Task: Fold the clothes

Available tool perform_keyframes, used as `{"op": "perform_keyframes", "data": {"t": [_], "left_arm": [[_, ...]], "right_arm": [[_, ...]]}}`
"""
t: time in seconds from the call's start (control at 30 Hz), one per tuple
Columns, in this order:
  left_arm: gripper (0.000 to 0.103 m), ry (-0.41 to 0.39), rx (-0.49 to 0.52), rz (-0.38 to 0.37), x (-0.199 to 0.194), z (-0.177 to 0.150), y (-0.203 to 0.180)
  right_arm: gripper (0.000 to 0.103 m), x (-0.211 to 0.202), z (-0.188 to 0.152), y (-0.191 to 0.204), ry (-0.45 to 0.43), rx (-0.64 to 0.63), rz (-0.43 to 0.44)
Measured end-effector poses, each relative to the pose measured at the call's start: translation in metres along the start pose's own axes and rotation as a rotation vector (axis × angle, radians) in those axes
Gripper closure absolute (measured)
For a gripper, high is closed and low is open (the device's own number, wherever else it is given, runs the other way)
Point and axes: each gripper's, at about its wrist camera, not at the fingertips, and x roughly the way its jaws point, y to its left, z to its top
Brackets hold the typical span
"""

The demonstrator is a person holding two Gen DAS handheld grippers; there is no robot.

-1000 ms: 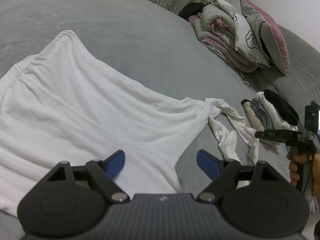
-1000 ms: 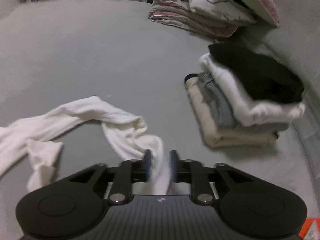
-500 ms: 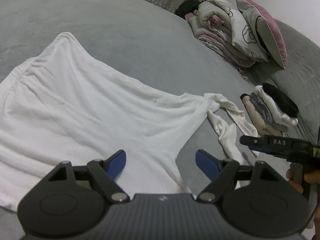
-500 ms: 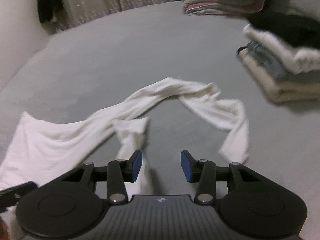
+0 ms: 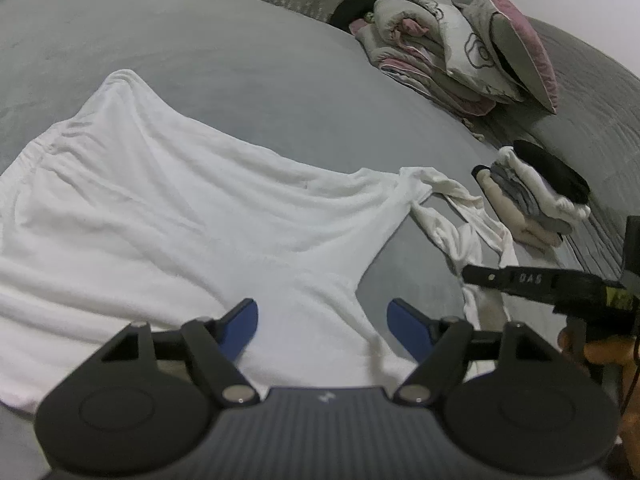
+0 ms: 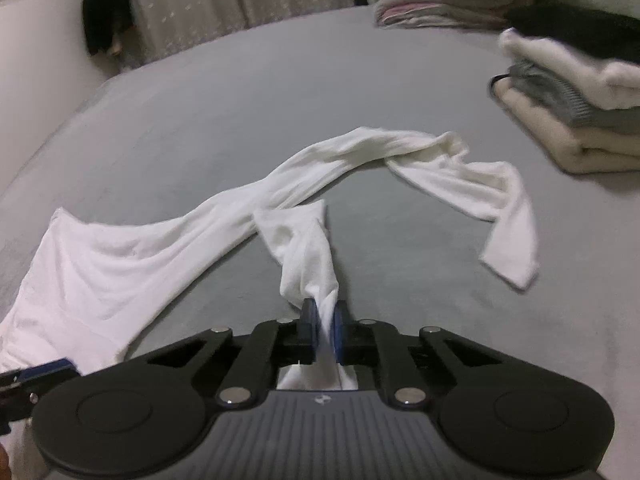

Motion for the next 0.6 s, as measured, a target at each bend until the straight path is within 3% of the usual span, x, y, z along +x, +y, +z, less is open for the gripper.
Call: {"op": "perform_keyframes", "data": {"t": [0.33, 0.6], "left_arm": [[0.028, -0.025, 0.017, -0.030, -0.032, -0.012, 0.017], [0.028, -0.058, -0.027, -0.005, -0.056, -0.017, 0.041]], "right_arm": [[0.093, -0.059, -0.017, -0.043, -0.108, 0.079, -0.212], [0.093, -0.097, -0.049, -0.074, -0.135, 0.185, -0.259]]}}
